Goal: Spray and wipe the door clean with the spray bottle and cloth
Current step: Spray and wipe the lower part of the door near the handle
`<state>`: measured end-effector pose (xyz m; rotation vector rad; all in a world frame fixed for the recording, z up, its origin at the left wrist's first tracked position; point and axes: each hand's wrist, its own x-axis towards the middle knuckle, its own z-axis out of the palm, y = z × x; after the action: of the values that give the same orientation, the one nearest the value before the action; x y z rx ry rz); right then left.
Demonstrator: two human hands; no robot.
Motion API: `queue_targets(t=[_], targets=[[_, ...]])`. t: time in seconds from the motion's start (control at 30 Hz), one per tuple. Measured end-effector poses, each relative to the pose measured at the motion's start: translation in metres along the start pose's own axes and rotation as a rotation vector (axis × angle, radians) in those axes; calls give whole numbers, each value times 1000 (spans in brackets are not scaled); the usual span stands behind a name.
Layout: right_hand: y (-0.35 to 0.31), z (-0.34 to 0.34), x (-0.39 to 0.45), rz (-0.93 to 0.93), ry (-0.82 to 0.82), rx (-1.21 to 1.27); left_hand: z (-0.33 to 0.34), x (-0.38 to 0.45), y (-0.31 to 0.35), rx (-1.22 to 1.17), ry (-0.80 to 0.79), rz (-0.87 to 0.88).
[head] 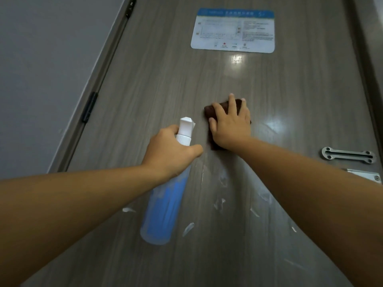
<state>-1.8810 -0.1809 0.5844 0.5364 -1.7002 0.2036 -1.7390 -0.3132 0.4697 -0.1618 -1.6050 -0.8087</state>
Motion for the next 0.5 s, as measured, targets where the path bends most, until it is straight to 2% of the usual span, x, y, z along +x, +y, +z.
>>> queue_targets(t=[0.1, 0.33, 0.43, 0.5], targets=[[-12, 3, -7, 32, 21, -3, 0, 1, 5, 5, 22, 4], [14, -1, -66, -406, -50, -84, 2, 7, 19, 27, 54, 46], [33, -3, -90, -495, -80, -120, 6, 7, 20, 47, 46, 65], [51, -6, -100, -486, -74, -143, 9, 6, 18, 64, 24, 68]])
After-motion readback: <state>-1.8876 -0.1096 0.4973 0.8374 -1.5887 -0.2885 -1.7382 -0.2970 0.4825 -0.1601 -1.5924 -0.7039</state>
